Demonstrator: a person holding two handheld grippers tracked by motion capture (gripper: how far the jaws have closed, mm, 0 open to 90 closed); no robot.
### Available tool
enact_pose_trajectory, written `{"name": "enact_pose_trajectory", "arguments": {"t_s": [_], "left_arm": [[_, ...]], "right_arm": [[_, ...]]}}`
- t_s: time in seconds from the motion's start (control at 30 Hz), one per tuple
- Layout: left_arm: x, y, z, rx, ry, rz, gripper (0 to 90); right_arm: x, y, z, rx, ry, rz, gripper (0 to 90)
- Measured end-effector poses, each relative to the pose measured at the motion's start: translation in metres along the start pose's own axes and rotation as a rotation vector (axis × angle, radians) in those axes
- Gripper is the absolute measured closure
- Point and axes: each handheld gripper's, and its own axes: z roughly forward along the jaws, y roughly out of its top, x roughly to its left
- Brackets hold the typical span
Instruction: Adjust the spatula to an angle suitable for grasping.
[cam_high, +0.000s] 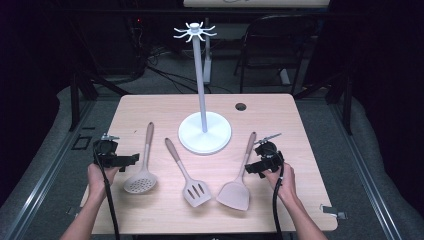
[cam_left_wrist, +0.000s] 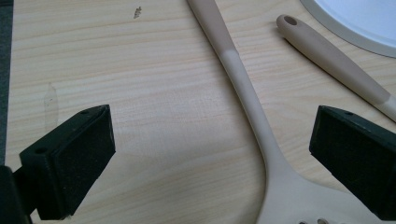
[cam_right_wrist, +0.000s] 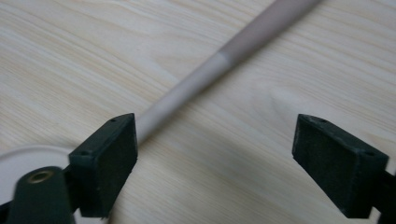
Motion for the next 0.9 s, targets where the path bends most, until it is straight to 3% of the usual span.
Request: {"name": "enact_pose_trajectory", "arguments": {"t_s": [0.27, 0.4, 0.43, 0.6, 0.63, 0.9], "left_arm": [[-0.001, 0.001, 0.001, 0.006, -0.003, 0.006, 0.6], [-0.001, 0.001, 0.001, 0.011, -0.001, 0.01, 1.2], [-0.001, 0.001, 0.001, 0.011, -0.002, 0.011, 1.3], [-0.002, 0.001, 0.001, 0.002, -0.011, 0.014, 1.5], [-0.003, 0.001, 0.001, 0.004, -0.011, 0.014, 1.5], [-0.002, 0.001, 0.0, 0.006, -0.021, 0.021, 1.5]], "right_arm": [[0.021, 0.007, 0.019, 0.065, 0.016, -0.025, 24.0], [0.03, 0.008, 0.026, 0.104, 0.024, -0.042, 32.5], [0.03, 0.007, 0.028, 0.107, 0.013, -0.056, 33.6], [0.032, 0.005, 0.032, 0.096, 0.048, -0.027, 40.2], [0.032, 0.006, 0.032, 0.112, 0.033, -0.047, 40.3], [0.031, 0.006, 0.032, 0.113, 0.027, -0.047, 42.7]]}}
